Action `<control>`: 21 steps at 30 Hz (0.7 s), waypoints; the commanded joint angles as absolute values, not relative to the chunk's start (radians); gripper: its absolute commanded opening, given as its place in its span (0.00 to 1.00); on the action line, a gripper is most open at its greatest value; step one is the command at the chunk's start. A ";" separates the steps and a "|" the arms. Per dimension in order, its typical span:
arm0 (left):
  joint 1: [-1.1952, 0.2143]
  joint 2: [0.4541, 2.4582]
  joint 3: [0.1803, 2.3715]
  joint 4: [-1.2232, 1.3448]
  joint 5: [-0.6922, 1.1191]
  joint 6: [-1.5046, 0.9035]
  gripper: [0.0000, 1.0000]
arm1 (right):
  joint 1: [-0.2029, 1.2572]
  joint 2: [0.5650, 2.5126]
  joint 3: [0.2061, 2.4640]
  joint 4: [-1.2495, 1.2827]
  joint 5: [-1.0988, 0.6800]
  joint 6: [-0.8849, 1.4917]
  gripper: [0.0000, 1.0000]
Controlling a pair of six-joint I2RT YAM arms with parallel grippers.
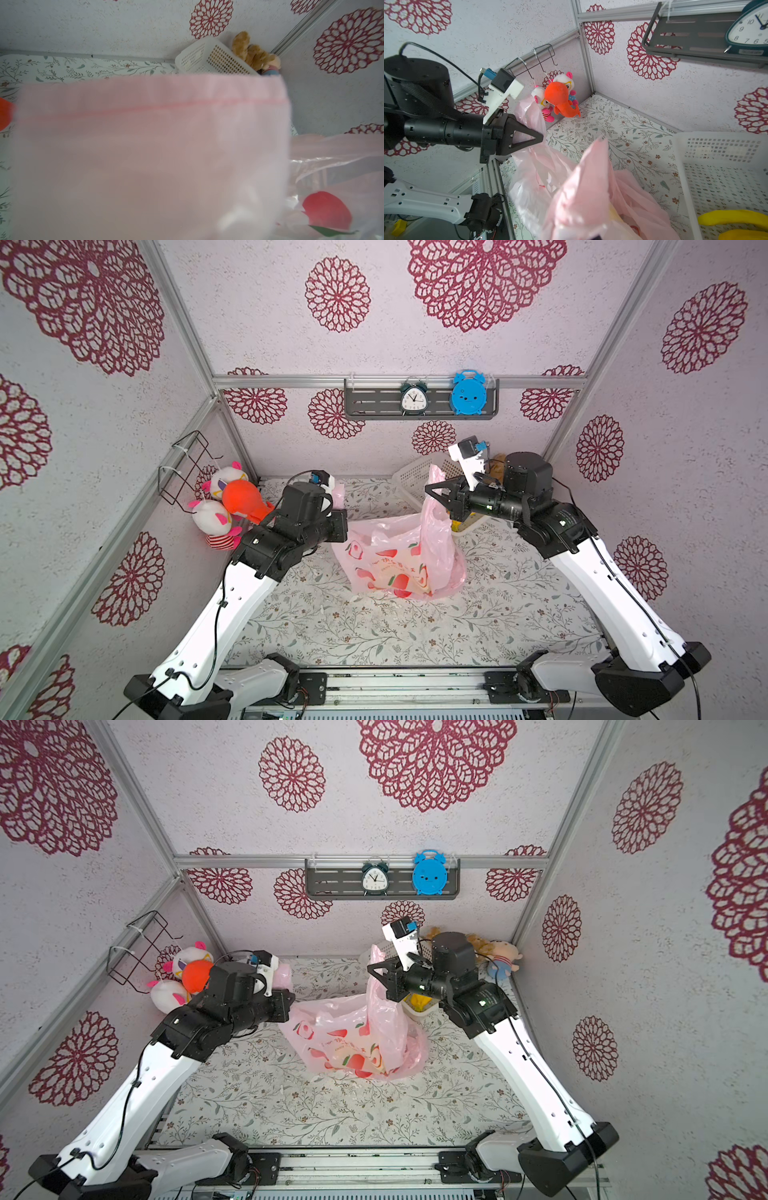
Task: Place the banana into a plastic bag & tie a knot
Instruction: Adjust the plastic bag.
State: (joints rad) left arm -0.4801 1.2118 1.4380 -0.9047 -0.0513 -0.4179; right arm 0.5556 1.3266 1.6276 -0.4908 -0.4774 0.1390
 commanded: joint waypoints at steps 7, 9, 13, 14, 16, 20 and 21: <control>-0.486 1.483 1.615 -1.217 -0.133 -0.184 0.00 | 0.566 1.496 1.638 -0.619 -0.514 -0.118 0.00; -0.485 1.505 1.637 -1.234 -0.140 -0.166 0.00 | 0.566 1.482 1.624 -0.589 -0.520 -0.119 0.00; -0.485 1.504 1.652 -1.218 -0.084 -0.143 0.00 | 0.565 1.429 1.569 -0.504 -0.538 -0.107 0.12; -0.485 1.501 1.652 -1.212 -0.067 -0.139 0.00 | 0.563 1.411 1.544 -0.473 -0.536 -0.100 0.21; -0.485 1.495 1.648 -1.206 -0.051 -0.137 0.00 | 0.557 1.354 1.463 -0.370 -0.521 -0.072 0.51; -0.483 1.484 1.633 -1.201 -0.048 -0.137 0.00 | 0.542 1.199 1.240 -0.099 -0.458 0.002 0.95; -0.482 1.483 1.632 -1.203 -0.049 -0.138 0.00 | 0.540 1.162 1.179 -0.026 -0.431 0.018 0.98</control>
State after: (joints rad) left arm -0.4801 1.5097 1.6279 -1.1950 -0.0639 -0.1562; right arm 0.5518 1.2579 1.2694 -0.2844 -0.4816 -0.0406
